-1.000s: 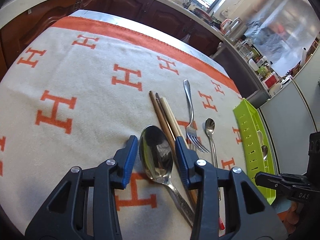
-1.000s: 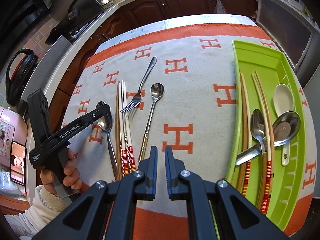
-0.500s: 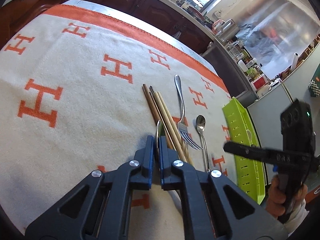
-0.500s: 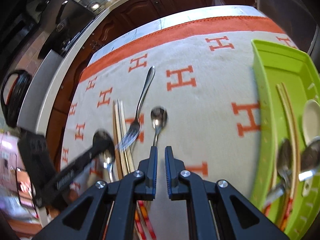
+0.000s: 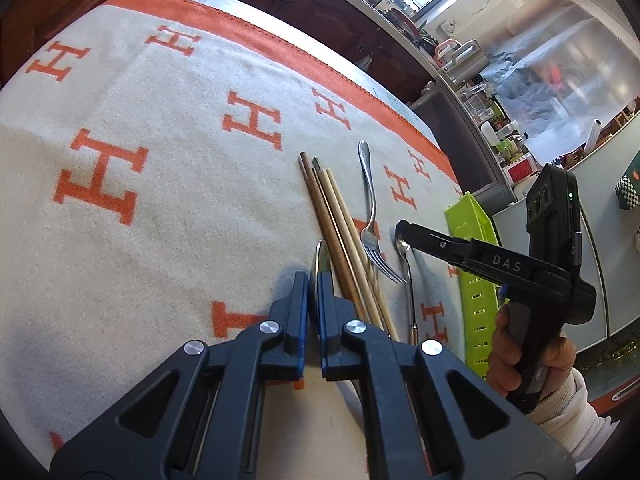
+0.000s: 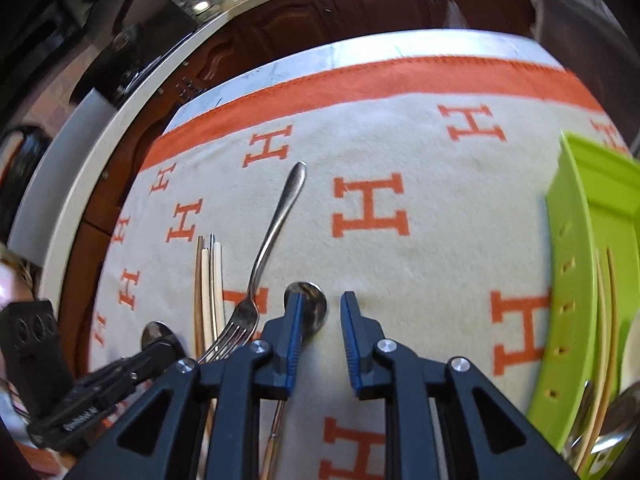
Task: Organize utensils
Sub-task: 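Grasp a metal spoon with the left tool while the right tool grasps another spoon, then place both spoons into the green tray and open both tools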
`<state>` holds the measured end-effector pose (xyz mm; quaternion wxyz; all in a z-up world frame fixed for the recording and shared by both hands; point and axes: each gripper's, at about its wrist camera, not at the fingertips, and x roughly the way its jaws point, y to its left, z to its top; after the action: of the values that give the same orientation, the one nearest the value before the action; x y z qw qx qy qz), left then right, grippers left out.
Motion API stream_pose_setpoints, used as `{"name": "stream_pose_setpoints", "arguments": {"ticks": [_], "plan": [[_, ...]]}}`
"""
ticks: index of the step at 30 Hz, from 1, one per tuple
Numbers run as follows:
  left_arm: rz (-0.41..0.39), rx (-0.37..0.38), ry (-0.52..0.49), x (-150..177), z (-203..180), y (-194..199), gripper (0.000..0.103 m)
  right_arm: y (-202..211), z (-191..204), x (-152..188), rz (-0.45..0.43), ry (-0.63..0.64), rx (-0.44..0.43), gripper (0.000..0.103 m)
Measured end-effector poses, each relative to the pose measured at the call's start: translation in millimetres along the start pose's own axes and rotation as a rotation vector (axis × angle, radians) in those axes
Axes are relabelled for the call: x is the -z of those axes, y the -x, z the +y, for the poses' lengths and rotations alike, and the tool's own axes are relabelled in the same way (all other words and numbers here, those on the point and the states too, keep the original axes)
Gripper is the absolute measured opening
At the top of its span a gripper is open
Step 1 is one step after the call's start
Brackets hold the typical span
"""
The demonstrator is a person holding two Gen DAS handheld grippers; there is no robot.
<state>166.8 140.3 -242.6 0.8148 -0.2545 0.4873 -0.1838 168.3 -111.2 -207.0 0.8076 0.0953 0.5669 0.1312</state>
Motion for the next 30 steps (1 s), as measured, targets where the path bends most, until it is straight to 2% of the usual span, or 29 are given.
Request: {"name": "stream_pose_setpoints", "arguments": {"ticks": [5, 7, 8, 11, 15, 23, 30], "plan": [[-0.001, 0.001, 0.004, 1.9, 0.9, 1.2, 0.002, -3.2, 10.5, -0.3, -0.029, 0.096, 0.042, 0.020], [-0.001, 0.000, 0.004, 2.0, 1.0, 1.5, 0.002, -3.8, 16.4, 1.8, -0.033, 0.141, 0.074, 0.015], [-0.001, -0.002, 0.006, 2.0, 0.8, 1.1, 0.002, -4.3, 18.3, 2.8, -0.031, 0.154, 0.074, 0.008], [0.000, -0.015, 0.003, 2.4, 0.7, 3.5, 0.002, -0.7, 18.4, 4.4, -0.045, 0.158, 0.067, 0.003], [-0.008, -0.020, -0.002, 2.1, -3.8, 10.9, 0.002, 12.2, 14.2, 6.8, -0.079, 0.131, 0.034, 0.002], [-0.042, -0.005, -0.058, 3.7, -28.6, 45.0, 0.002, 70.9, -7.9, 19.8, -0.191, 0.031, -0.082, 0.002], [-0.051, 0.023, -0.125, 11.2, -69.9, 74.0, 0.002, 134.8, -29.7, 44.5, -0.280, -0.012, -0.114, 0.002]]}}
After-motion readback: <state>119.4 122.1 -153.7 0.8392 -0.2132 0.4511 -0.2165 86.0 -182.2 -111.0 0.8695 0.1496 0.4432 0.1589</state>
